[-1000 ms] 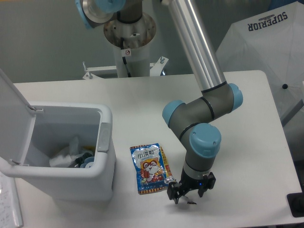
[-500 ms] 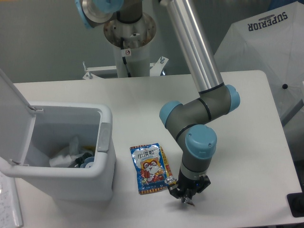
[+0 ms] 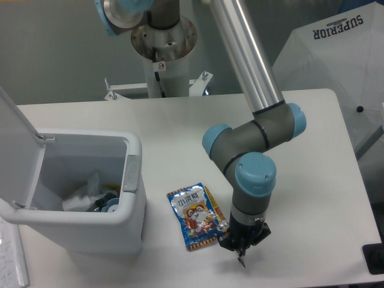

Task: Place the trash in the trash can
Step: 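Lift the blue snack wrapper and carry it over the bin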

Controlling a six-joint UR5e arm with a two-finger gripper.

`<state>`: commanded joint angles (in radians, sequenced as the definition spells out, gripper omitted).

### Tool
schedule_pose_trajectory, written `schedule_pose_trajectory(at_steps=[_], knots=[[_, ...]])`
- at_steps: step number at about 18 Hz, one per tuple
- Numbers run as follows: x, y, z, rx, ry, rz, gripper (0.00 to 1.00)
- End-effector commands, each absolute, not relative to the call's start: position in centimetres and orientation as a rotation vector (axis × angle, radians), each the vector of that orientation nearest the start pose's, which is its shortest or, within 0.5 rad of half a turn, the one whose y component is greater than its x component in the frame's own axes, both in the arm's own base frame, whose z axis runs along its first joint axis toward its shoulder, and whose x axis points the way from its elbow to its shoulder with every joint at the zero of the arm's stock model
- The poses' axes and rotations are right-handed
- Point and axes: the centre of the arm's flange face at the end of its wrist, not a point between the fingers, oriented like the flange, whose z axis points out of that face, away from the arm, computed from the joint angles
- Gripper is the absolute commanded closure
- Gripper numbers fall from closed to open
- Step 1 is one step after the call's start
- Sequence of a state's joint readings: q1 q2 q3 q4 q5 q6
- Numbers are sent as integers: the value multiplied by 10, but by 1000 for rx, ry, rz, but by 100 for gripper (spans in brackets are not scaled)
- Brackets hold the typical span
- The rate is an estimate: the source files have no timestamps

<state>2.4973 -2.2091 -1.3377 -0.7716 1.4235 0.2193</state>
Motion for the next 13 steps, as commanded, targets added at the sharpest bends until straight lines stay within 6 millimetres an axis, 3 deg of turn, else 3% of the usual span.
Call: schedule_pose_trajectory(at_steps=[6,8,13], knots=[[-512,544,412,-2380,-851,139,100],[-504,537,452,-2304,-824,99,100],[-483,522,524,-2164,-859,58,100]])
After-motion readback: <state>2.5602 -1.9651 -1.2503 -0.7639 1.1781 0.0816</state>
